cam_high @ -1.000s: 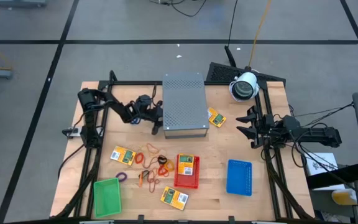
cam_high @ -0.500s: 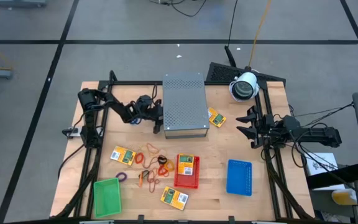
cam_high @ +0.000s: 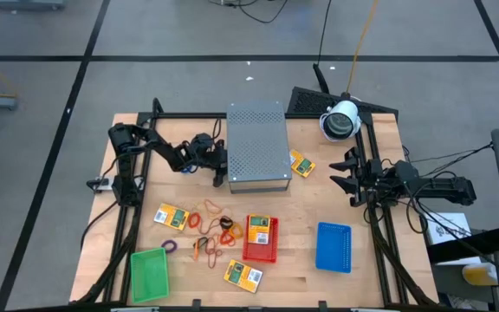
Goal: Pick & Place Office Desk Supplies
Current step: Put the black rubber band into the green bin
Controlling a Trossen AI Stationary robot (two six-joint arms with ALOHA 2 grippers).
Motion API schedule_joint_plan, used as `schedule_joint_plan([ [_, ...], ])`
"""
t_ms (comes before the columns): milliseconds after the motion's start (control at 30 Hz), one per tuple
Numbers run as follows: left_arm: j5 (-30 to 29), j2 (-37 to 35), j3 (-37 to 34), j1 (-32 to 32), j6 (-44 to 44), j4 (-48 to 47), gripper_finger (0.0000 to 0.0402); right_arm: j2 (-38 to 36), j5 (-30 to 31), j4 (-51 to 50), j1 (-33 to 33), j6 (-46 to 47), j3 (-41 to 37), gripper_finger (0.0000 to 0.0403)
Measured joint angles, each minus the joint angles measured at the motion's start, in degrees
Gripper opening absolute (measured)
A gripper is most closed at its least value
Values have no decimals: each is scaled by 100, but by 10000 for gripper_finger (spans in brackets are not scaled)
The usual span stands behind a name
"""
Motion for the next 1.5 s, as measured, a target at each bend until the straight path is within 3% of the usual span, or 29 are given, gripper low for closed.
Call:
schedule_joint_plan([
  [833, 89, 2, -7, 0, -151, -116, 158, 0, 0, -2, 0, 0, -2, 169],
  [1233, 76, 2, -7, -2, -280, -121, 216, 1, 0, -4, -1, 0, -2, 169],
  [1500, 38, -85, -7, 0, -267, -293, 217, 0, -1, -7, -2, 1, -1, 169],
])
